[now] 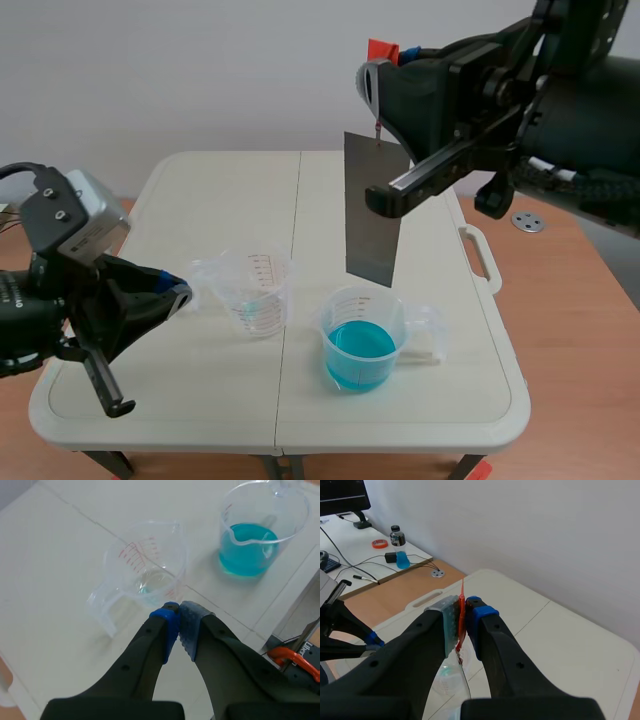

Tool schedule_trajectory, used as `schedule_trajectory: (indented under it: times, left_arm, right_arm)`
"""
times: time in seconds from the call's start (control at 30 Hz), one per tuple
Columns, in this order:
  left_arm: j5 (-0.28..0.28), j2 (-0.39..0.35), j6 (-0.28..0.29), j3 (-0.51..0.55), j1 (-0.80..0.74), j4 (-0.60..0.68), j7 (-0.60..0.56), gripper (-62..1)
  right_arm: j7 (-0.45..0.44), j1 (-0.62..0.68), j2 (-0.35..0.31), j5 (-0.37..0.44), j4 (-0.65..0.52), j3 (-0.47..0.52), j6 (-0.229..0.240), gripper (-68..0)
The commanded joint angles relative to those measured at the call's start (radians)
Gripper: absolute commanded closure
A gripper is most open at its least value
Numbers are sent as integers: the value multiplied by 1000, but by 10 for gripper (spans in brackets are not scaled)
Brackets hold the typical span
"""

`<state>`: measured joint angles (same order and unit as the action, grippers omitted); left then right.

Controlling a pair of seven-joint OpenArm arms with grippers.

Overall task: Hold the metal plate by the orange handle, dip it into the blue solution, take it out and point at it, then put the plate back in the beaker on the left.
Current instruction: 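Raise the plate and point at it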

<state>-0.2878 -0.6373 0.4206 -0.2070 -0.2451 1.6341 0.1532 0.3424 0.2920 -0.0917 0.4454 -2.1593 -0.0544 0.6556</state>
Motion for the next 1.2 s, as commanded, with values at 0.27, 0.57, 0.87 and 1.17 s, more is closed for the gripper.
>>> schedule_trajectory:
  times: [0.27,0.57,0.87,1.17]
  left_arm:
    - [-48,11,11,-137,181,-47,24,-16]
    - [-98,27,94,-225,294,-73,48,-16]
    - [-90,132,107,-283,381,-179,106,-16]
    - [-43,185,106,-315,429,-247,107,-16]
  right_arm:
    - [-14,-9,-3,19,-24,1,1,-13]
    - [-14,-9,-3,19,-24,1,1,-13]
    - [-11,-9,-3,19,-24,1,1,-13]
    - [-11,-9,-3,19,-24,1,1,-13]
